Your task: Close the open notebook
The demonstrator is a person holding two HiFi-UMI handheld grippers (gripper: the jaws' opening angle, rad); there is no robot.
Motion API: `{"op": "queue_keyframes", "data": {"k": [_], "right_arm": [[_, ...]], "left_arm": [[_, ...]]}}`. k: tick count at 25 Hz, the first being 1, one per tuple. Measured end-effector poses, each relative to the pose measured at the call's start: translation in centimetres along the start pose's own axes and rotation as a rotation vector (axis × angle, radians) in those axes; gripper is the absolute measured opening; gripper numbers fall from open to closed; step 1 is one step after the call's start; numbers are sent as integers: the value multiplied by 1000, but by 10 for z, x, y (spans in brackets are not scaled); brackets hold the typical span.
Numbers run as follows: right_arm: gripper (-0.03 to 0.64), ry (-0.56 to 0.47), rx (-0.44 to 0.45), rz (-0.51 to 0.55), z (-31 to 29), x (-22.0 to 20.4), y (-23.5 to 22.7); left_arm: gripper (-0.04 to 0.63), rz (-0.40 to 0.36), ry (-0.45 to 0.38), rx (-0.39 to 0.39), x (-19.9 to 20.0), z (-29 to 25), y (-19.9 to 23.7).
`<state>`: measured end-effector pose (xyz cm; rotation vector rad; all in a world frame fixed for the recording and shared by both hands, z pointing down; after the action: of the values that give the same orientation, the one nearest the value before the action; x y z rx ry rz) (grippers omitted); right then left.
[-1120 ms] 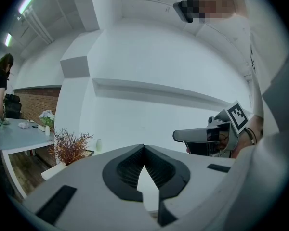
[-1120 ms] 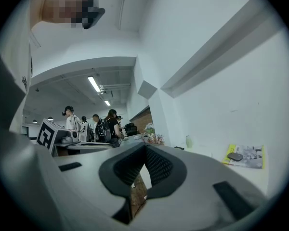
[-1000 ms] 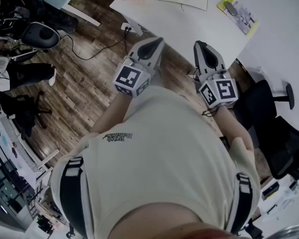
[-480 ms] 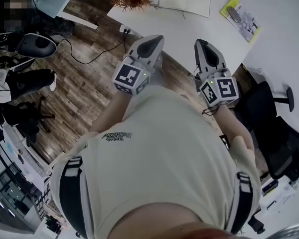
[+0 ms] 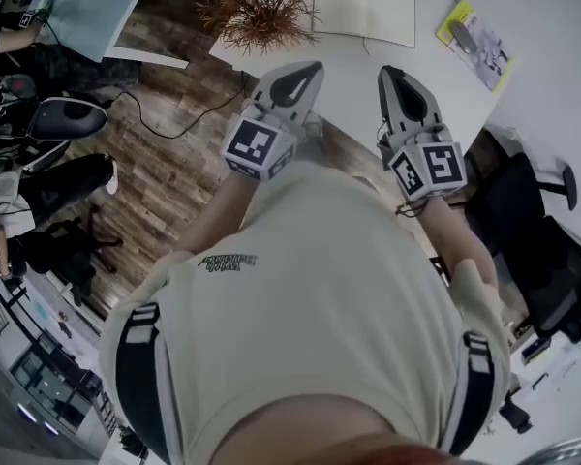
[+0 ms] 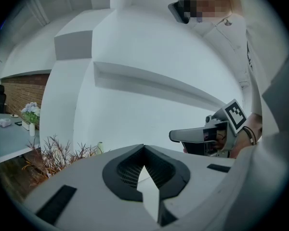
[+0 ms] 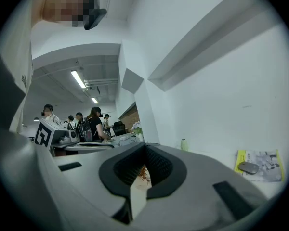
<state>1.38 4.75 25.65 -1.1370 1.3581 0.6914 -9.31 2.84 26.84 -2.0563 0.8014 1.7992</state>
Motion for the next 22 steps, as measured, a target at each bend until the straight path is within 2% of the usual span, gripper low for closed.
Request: {"op": "queue_keyframes", "data": {"k": [12,17,22], "right_arm": [[2,5,-76,14,-62,18,-19],[3,23,-74,13,-67,17,-27],[3,31,-39,23,-65,14,-33]], "left_arm": [[12,-7,-35,-116,21,-37,42],[12,5,-40,-117,27,-46,39],[12,2,-35,-78,26,-51,35]]}}
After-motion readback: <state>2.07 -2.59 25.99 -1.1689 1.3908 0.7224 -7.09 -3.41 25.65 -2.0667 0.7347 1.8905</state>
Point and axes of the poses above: the fingertips, and each gripper's own axes: z backward along the fingers, y to its left, x out of its top, the point moved 1 cm from there along z, backward along the fingers, and after that the axes turned 1 degree about z, right-handed, at the moved point
